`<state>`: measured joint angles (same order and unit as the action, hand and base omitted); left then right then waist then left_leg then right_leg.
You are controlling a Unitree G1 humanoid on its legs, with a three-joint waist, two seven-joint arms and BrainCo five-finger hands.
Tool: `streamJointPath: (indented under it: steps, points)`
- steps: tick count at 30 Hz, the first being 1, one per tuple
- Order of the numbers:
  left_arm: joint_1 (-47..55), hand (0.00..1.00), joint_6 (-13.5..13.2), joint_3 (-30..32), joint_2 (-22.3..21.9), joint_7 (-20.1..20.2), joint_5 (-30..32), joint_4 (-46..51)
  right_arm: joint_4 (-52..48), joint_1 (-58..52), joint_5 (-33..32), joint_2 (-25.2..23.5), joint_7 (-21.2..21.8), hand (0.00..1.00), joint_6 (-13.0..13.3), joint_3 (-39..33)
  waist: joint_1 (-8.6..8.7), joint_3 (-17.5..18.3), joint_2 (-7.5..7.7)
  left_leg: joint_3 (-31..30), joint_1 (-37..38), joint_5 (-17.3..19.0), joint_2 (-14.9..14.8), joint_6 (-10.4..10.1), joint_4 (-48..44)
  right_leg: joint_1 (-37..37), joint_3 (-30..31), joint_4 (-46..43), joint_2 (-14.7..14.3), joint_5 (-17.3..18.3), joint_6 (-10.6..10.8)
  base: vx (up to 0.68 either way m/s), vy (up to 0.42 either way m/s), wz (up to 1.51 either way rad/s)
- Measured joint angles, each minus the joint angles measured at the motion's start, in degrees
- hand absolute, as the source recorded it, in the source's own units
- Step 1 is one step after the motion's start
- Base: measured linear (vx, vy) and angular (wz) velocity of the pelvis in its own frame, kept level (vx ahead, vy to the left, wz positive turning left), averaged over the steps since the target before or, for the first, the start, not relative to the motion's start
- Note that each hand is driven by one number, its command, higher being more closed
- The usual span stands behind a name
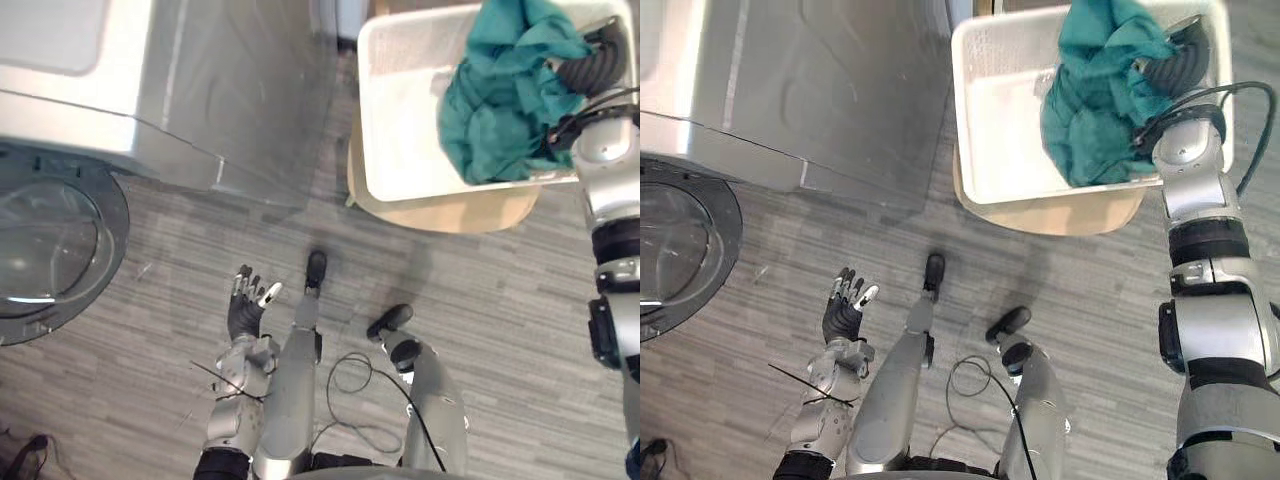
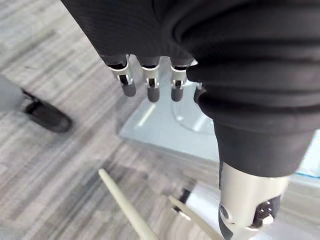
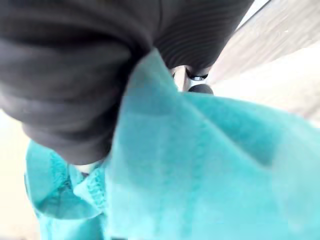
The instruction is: Pick up the laundry basket with both hands and put the clothes into the washing machine.
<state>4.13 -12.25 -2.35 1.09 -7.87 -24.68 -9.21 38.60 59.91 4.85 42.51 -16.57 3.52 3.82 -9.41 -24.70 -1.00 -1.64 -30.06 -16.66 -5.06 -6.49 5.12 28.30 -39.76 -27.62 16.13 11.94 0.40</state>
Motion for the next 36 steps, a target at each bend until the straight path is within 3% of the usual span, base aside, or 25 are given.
streamJointPath:
  steps: [3, 8, 12, 17, 24, 30, 36]
  points:
    - [0.8, 0.00, 0.0, -1.2, 2.7, -0.1, 4.2, 1.8, -3.8, -2.1, 0.1, -1.8, -3.2, 1.00, 0.0, -4.5, 0.99, 2.7, 0.05, 0.3, 2.9, 0.5, 0.1, 0.7, 0.1, -3.3, -0.5, 0.7, -0.2, 0.1, 0.1, -0.01, -0.022, 0.07]
    - [4.0, 0.00, 0.0, -6.7, 5.8, 0.4, 7.4, 4.9, -4.2, -4.4, 0.1, -2.1, -4.5, 1.00, 0.0, -7.7, 1.27, 6.8, 0.07, 0.5, 6.5, 1.2, 0.0, 1.7, 0.2, -7.6, 0.0, 3.2, -1.3, -0.7, 1.1, -0.01, -0.014, 0.01]
    - [6.3, 0.00, 0.5, -11.9, 8.1, 3.4, 8.9, 9.6, -4.2, -5.0, 0.1, -2.1, -4.5, 1.00, 0.5, -8.4, 2.39, 10.4, -0.02, 1.1, 9.3, 1.8, -0.4, 2.5, 0.2, -11.2, 0.8, 7.4, -3.2, -2.6, 1.6, 0.01, -0.023, -0.13]
    - [4.2, 0.00, 0.5, -13.8, 8.7, 4.5, 12.8, 14.7, -6.4, -8.6, 0.0, -2.3, -2.4, 1.00, 0.7, -8.4, 3.27, 13.3, 0.05, 3.5, 12.7, 2.8, -1.3, 2.9, 0.4, -14.6, 3.5, 12.5, -5.7, -5.4, 1.7, 0.00, -0.027, -0.29]
    - [-7.4, 0.00, 0.6, -15.9, 8.7, 1.5, 20.9, 16.6, -12.1, -8.9, -2.4, -3.9, 0.6, 1.00, 1.7, -8.3, 5.76, 16.6, 0.13, 7.3, 15.1, 3.6, -3.2, 2.7, 0.8, -16.9, 7.4, 19.7, -9.7, -9.8, 1.0, -0.04, -0.038, -0.36]
    - [-22.7, 0.00, 1.0, -16.2, 7.9, -0.7, 27.2, 7.4, -15.3, -8.0, -6.5, -4.8, 3.1, 1.00, 2.8, -7.0, 7.10, 19.0, 0.54, 9.9, 16.2, 3.6, -4.4, 2.7, 0.8, -18.3, 9.9, 24.5, -12.0, -12.8, 0.1, -0.02, -0.033, -0.23]
    - [-31.4, 0.00, 5.7, -15.4, 6.2, -1.6, 28.1, -4.3, -15.6, 0.9, -12.1, -8.1, 4.3, 1.00, 2.7, -4.1, 8.45, 19.3, 0.70, 12.2, 16.5, 3.7, -5.0, 2.5, 0.8, -19.2, 12.3, 29.6, -13.7, -16.1, -0.1, -0.02, 0.003, -0.23]
